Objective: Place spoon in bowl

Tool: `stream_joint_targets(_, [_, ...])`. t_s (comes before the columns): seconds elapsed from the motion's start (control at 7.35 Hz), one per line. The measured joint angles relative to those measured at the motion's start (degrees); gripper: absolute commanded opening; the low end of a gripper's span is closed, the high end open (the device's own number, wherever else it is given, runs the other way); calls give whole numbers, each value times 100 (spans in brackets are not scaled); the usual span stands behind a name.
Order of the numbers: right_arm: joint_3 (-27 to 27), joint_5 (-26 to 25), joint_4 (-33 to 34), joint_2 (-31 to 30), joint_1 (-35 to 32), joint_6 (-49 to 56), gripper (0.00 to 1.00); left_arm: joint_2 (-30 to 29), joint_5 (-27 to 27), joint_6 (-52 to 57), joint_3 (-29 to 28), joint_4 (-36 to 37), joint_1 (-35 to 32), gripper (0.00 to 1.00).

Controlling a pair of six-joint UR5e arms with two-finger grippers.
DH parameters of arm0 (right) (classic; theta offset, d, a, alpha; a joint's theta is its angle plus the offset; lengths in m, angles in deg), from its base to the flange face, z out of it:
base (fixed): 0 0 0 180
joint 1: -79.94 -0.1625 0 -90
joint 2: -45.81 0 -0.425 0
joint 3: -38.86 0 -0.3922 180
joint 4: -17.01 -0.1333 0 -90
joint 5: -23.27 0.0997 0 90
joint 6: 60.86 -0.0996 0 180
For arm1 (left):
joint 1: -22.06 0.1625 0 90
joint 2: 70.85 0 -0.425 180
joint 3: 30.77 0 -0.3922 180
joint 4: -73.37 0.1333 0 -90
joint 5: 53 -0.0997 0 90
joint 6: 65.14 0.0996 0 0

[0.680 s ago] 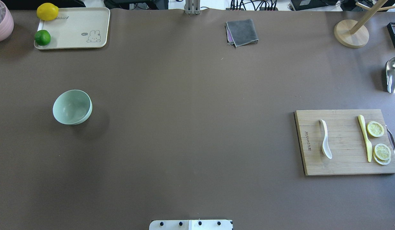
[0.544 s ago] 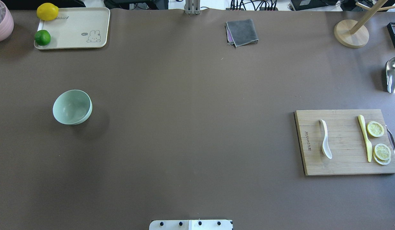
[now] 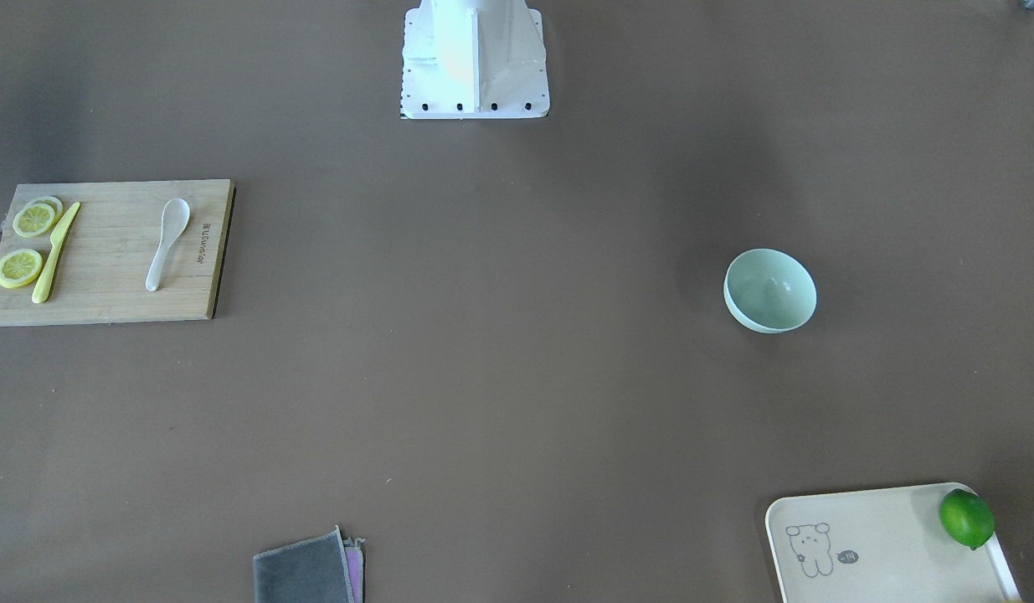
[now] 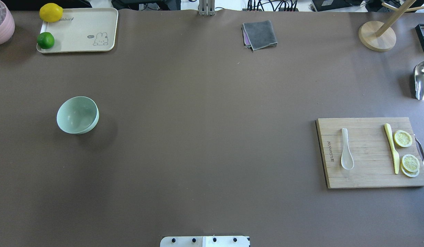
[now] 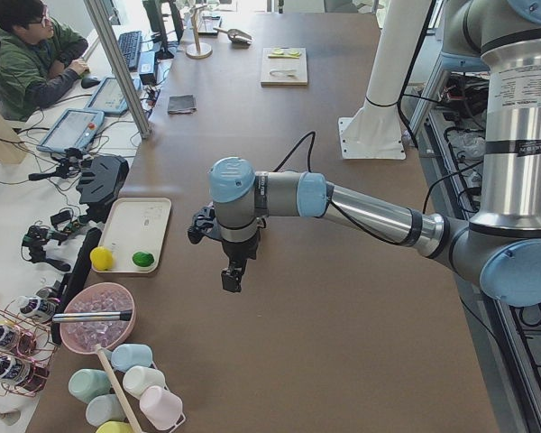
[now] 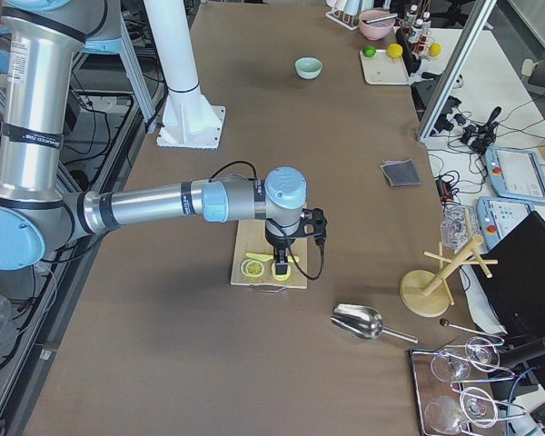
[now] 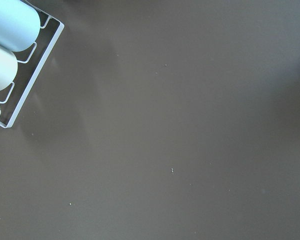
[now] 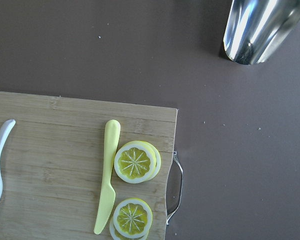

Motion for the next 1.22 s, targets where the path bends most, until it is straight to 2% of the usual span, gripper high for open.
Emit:
stream_joint_targets(0.27, [-1,-8,-1,15,5,-3,100,-16,6,-16,-9,-437,2,99])
stream_joint_targets(0.54, [20,-21,-172,82,4,-4,100,13,-9,-26,-127,-1470,-7,99])
stream_joint_targets(0.82, [-6,-154,-1229,108,-2,-144,100,-20,-9,-181,-419,-2627,-5,99])
stream_joint_targets(1.22, [-32,-644,-1865,130,209,-980,100,46,290,-860,-756,-3896,93,99])
